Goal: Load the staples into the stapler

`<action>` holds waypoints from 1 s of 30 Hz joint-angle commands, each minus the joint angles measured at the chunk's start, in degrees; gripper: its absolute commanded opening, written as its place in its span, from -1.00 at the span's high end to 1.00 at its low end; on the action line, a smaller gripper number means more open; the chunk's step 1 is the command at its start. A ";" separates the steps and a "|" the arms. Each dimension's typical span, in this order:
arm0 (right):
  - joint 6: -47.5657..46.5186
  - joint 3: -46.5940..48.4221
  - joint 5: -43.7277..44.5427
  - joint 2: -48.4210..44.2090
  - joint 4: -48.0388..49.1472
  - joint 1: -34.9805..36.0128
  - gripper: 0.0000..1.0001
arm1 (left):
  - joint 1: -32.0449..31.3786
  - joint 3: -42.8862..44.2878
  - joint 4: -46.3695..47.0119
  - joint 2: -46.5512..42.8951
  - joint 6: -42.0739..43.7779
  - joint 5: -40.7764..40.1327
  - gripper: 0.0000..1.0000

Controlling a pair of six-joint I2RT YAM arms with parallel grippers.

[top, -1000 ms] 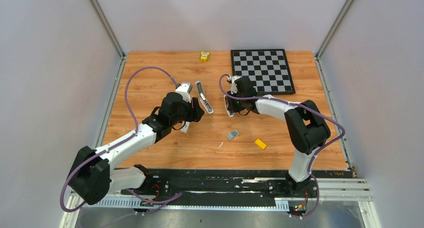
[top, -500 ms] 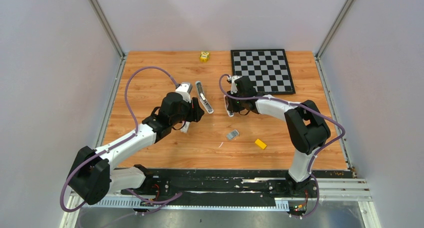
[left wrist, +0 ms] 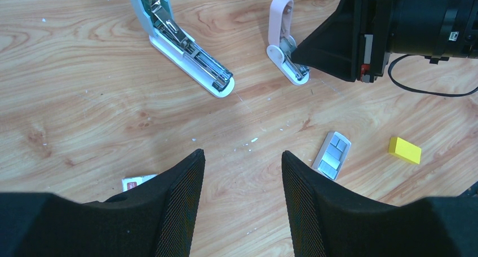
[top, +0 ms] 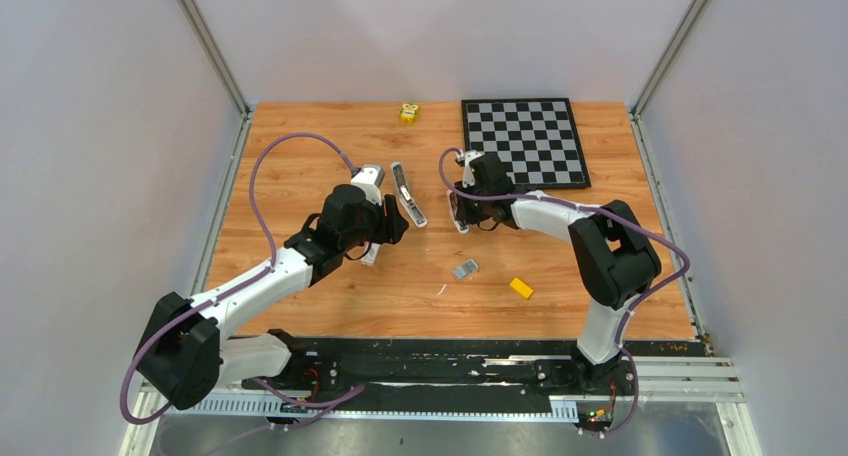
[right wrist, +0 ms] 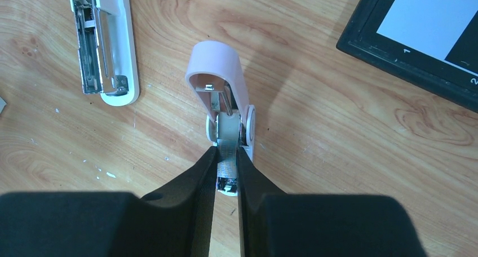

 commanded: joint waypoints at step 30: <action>-0.10 -0.24 0.66 -3.32 -0.15 -0.77 0.31 | 0.25 -0.99 1.10 -1.48 0.68 0.13 -0.12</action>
